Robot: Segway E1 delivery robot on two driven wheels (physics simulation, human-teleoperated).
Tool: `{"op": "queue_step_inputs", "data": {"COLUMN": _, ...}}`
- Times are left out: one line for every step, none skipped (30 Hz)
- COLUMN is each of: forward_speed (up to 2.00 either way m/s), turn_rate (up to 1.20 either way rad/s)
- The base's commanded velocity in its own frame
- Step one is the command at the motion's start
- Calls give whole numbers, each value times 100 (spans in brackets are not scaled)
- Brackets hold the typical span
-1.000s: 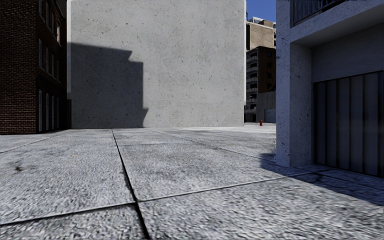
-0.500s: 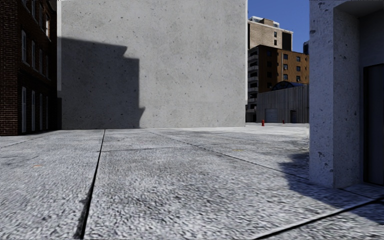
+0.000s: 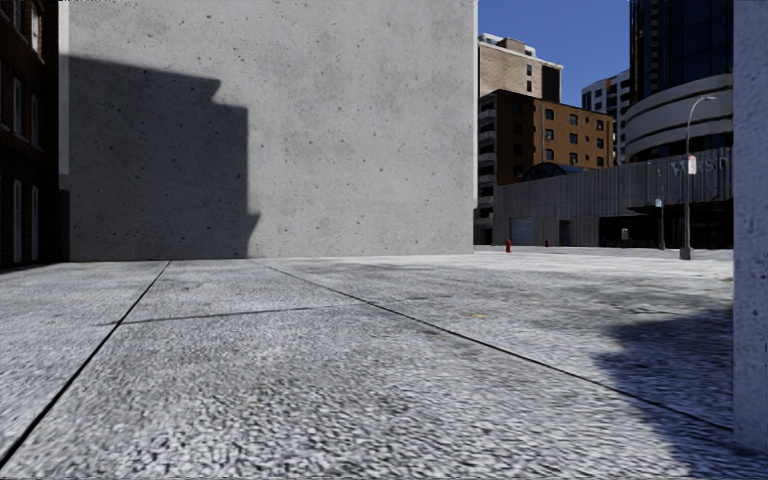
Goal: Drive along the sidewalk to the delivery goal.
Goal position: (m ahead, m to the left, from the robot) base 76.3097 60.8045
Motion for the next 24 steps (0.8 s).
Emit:
{"op": "queue_step_inputs", "data": {"forward_speed": 200, "turn_rate": -25}}
{"op": "queue_step_inputs", "data": {"forward_speed": 200, "turn_rate": -25}}
{"op": "queue_step_inputs", "data": {"forward_speed": 200, "turn_rate": -25}}
{"op": "queue_step_inputs", "data": {"forward_speed": 200, "turn_rate": -25}}
{"op": "queue_step_inputs", "data": {"forward_speed": 200, "turn_rate": -25}}
{"op": "queue_step_inputs", "data": {"forward_speed": 200, "turn_rate": -25}}
{"op": "queue_step_inputs", "data": {"forward_speed": 200, "turn_rate": -25}}
{"op": "queue_step_inputs", "data": {"forward_speed": 200, "turn_rate": -25}}
{"op": "queue_step_inputs", "data": {"forward_speed": 200, "turn_rate": -25}}
{"op": "queue_step_inputs", "data": {"forward_speed": 200, "turn_rate": -27}}
{"op": "queue_step_inputs", "data": {"forward_speed": 200, "turn_rate": -30}}
{"op": "queue_step_inputs", "data": {"forward_speed": 200, "turn_rate": -30}}
{"op": "queue_step_inputs", "data": {"forward_speed": 200, "turn_rate": -33}}
{"op": "queue_step_inputs", "data": {"forward_speed": 200, "turn_rate": -35}}
{"op": "queue_step_inputs", "data": {"forward_speed": 200, "turn_rate": -37}}
{"op": "queue_step_inputs", "data": {"forward_speed": 200, "turn_rate": -38}}
{"op": "queue_step_inputs", "data": {"forward_speed": 200, "turn_rate": -38}}
{"op": "queue_step_inputs", "data": {"forward_speed": 200, "turn_rate": -39}}
{"op": "queue_step_inputs", "data": {"forward_speed": 200, "turn_rate": -39}}
{"op": "queue_step_inputs", "data": {"forward_speed": 200, "turn_rate": -39}}
{"op": "queue_step_inputs", "data": {"forward_speed": 200, "turn_rate": -39}}
{"op": "queue_step_inputs", "data": {"forward_speed": 200, "turn_rate": -39}}
{"op": "queue_step_inputs", "data": {"forward_speed": 200, "turn_rate": -39}}
{"op": "queue_step_inputs", "data": {"forward_speed": 200, "turn_rate": -39}}
